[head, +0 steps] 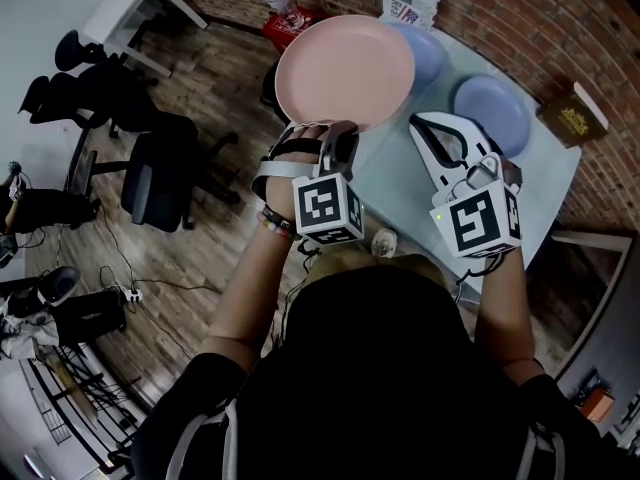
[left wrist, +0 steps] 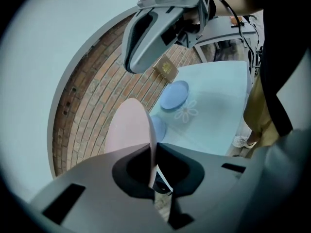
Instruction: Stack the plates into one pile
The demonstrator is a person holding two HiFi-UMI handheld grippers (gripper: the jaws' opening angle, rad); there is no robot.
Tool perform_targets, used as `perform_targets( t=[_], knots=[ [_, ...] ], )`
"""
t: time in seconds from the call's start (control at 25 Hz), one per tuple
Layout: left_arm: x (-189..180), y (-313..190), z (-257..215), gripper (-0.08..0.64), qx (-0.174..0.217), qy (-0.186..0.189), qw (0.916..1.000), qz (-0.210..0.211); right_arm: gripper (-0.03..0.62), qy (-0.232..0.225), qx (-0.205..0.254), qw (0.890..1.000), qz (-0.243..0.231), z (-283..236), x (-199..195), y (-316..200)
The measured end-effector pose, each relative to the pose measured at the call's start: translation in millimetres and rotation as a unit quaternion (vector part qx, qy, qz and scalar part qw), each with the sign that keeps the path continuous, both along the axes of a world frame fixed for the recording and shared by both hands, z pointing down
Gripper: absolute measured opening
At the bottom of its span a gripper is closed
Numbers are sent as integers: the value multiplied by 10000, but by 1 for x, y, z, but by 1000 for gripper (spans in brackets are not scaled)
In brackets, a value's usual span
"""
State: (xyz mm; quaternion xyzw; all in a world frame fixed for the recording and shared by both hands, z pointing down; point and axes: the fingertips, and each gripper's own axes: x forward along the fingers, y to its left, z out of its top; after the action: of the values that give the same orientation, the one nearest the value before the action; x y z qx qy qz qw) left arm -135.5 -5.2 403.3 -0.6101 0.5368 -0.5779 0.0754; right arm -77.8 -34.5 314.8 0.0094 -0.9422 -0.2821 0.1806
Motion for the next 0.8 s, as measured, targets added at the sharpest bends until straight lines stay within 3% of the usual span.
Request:
perform_targets(
  t=[0.8],
  knots=[
    [26,-21,-25,32,132,-48,9985,538,35,-7,-21,9994,338,-4,22,-16]
  ],
)
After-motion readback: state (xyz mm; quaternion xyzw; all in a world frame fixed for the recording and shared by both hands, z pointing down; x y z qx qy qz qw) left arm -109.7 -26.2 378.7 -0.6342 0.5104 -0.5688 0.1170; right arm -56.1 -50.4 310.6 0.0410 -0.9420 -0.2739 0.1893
